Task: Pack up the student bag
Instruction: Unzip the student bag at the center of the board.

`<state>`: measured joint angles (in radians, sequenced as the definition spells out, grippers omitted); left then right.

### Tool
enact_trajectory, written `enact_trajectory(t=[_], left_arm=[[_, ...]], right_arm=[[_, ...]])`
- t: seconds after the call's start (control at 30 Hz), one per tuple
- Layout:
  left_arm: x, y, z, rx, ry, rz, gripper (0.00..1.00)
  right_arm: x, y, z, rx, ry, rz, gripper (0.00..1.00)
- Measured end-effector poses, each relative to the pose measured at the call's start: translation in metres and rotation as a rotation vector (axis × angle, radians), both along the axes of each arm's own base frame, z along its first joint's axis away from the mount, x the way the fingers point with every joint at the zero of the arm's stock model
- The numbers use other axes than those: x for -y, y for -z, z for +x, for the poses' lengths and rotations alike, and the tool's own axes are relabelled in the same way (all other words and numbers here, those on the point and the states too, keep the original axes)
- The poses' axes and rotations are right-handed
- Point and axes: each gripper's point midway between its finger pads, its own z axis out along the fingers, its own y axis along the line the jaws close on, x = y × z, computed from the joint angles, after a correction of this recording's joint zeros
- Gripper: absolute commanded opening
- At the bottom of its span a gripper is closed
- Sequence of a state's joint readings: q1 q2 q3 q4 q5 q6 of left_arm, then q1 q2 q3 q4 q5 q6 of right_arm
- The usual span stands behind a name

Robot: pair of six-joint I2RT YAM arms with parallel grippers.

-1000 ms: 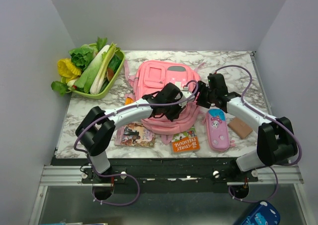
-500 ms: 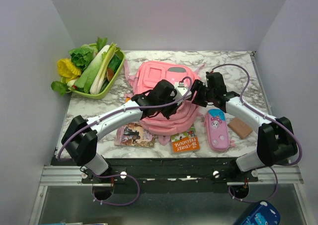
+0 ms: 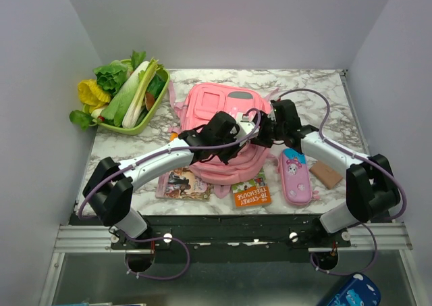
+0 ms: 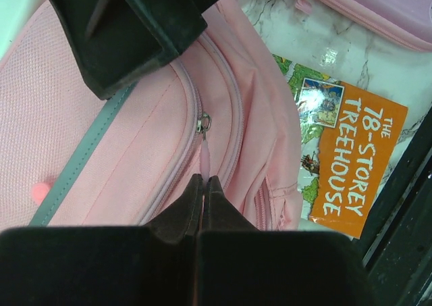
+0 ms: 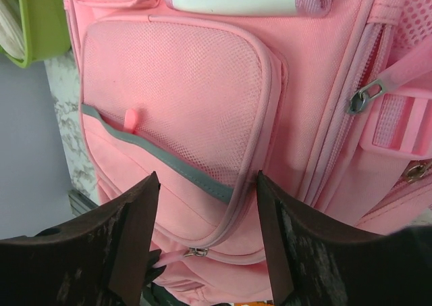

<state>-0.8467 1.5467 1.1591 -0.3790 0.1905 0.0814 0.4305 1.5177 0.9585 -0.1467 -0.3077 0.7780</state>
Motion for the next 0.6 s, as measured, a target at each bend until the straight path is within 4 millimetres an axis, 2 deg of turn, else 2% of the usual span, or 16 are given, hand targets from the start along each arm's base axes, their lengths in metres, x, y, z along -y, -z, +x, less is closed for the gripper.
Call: enact_trajectory(t=[0.13, 0.23, 0.27, 0.33, 0.37, 0.47, 0.6], left_arm=[[0.0, 0.0, 0.0, 0.002, 0.0, -0.001, 0.0], [-0.001, 0.001, 0.001, 0.004, -0.002, 0.002, 0.0], [-0.001, 0.001, 0.001, 0.007, -0.002, 0.005, 0.0], [-0.003, 0.003, 0.002, 0.011, -0.006, 0.013, 0.0], [-0.003, 0.003, 0.002, 0.013, -0.007, 0.016, 0.0], [-0.004, 0.006, 0.003, 0.022, -0.005, 0.023, 0.0], [-0.009, 0.014, 0.004, 0.035, -0.005, 0.046, 0.0]], right_arm=[[-0.003, 0.002, -0.004, -0.015, -0.005, -0.002, 0.56], [-0.004, 0.003, -0.005, -0.02, -0.002, -0.003, 0.4], [-0.005, 0.003, -0.006, -0.021, -0.002, -0.003, 0.3], [-0.006, 0.003, -0.006, -0.031, 0.006, 0.002, 0.2], [-0.006, 0.003, -0.006, -0.032, 0.007, 0.001, 0.11], [-0.005, 0.005, -0.006, -0.041, 0.017, 0.002, 0.01], [-0.004, 0.008, -0.008, -0.051, 0.031, -0.014, 0.01]])
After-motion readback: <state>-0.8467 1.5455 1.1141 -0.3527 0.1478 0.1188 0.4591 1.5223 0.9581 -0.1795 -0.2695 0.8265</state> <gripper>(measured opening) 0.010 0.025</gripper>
